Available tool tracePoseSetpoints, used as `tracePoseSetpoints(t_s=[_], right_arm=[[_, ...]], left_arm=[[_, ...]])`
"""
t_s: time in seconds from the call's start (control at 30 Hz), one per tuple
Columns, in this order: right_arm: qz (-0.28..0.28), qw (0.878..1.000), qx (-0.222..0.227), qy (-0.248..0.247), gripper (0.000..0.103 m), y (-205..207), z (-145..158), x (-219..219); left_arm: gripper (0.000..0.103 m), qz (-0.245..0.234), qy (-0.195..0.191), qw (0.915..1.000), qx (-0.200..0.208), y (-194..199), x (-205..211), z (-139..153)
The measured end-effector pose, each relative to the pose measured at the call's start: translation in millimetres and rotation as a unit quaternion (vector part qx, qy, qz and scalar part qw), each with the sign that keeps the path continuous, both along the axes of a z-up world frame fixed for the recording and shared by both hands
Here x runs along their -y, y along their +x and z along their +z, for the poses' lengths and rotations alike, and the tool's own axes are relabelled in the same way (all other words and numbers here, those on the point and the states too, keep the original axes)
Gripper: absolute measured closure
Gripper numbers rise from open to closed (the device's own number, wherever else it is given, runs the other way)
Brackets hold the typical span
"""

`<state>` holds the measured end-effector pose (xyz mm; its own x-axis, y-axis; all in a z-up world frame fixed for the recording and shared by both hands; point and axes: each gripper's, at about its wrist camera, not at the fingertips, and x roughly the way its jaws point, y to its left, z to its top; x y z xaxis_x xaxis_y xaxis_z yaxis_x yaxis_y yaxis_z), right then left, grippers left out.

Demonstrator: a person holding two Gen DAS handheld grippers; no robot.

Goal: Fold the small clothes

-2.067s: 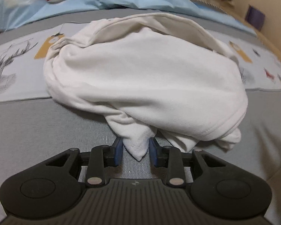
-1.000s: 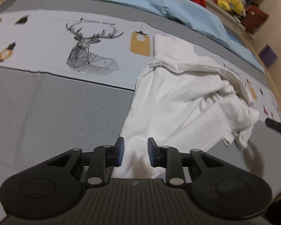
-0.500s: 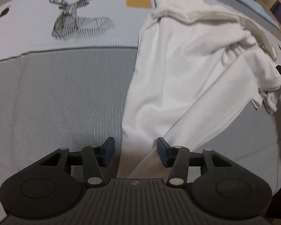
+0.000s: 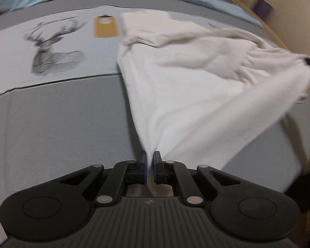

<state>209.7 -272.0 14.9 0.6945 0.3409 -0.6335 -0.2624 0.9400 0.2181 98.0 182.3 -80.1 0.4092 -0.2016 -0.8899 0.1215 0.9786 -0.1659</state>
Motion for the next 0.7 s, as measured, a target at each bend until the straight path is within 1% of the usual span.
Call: tracePoseSetpoints(t_s=[0.03, 0.07, 0.1, 0.17, 0.23, 0.27, 0.3, 0.33, 0.37, 0.4, 0.43, 0.47, 0.5, 0.53, 0.6, 0.7], right_arm=[[-0.007, 0.999, -0.035, -0.034, 0.095, -4, -12, 9], [-0.005, 0.996, -0.066, -0.057, 0.096, -8, -23, 16], [0.016, 0.991, -0.103, -0.083, 0.1, -14, -35, 22], [0.054, 0.978, -0.145, -0.137, 0.099, -28, -52, 24], [0.118, 0.957, -0.217, -0.15, 0.099, -44, -77, 22], [0.147, 0.945, -0.241, -0.166, 0.099, -52, -87, 20], [0.167, 0.936, -0.245, -0.19, 0.099, -58, -93, 17], [0.174, 0.934, -0.24, -0.199, 0.097, -60, -93, 14], [0.17, 0.939, -0.233, -0.187, 0.097, -59, -87, 15], [0.155, 0.948, -0.226, -0.162, 0.096, -55, -79, 18], [0.14, 0.957, -0.217, -0.136, 0.089, -50, -69, 21], [0.121, 0.967, -0.2, -0.102, 0.085, -45, -57, 25], [0.108, 0.973, -0.184, -0.081, 0.08, -44, -48, 27], [0.094, 0.98, -0.165, -0.061, 0.08, -42, -39, 27], [0.076, 0.988, -0.135, -0.03, 0.08, -36, -29, 25], [0.047, 0.992, -0.116, -0.001, 0.08, -21, -26, 30]], left_arm=[[0.097, -0.018, 0.002, 0.9998, -0.006, -5, 5, -2], [0.097, -0.038, 0.009, 0.9991, -0.015, -10, 11, -3], [0.097, -0.054, 0.019, 0.9981, -0.023, -14, 16, -5], [0.097, -0.089, 0.038, 0.9943, -0.045, -23, 27, -9], [0.097, -0.112, 0.056, 0.99, -0.064, -30, 35, -15], [0.097, -0.121, 0.058, 0.9881, -0.075, -33, 38, -17], [0.097, -0.131, 0.057, 0.9864, -0.082, -37, 42, -16], [0.096, -0.142, 0.059, 0.9847, -0.083, -39, 46, -13], [0.095, -0.148, 0.065, 0.9837, -0.079, -41, 51, -7], [0.093, -0.144, 0.074, 0.9842, -0.072, -41, 52, -2], [0.093, -0.13, 0.082, 0.9864, -0.059, -40, 51, 7], [0.093, -0.111, 0.084, 0.9894, -0.041, -39, 49, 17], [0.093, -0.093, 0.077, 0.9924, -0.024, -38, 46, 28], [0.092, -0.076, 0.068, 0.9947, -0.009, -38, 43, 38], [0.092, -0.048, 0.071, 0.9962, 0.018, -36, 40, 54], [0.092, -0.034, 0.076, 0.9954, 0.046, -29, 47, 69]])
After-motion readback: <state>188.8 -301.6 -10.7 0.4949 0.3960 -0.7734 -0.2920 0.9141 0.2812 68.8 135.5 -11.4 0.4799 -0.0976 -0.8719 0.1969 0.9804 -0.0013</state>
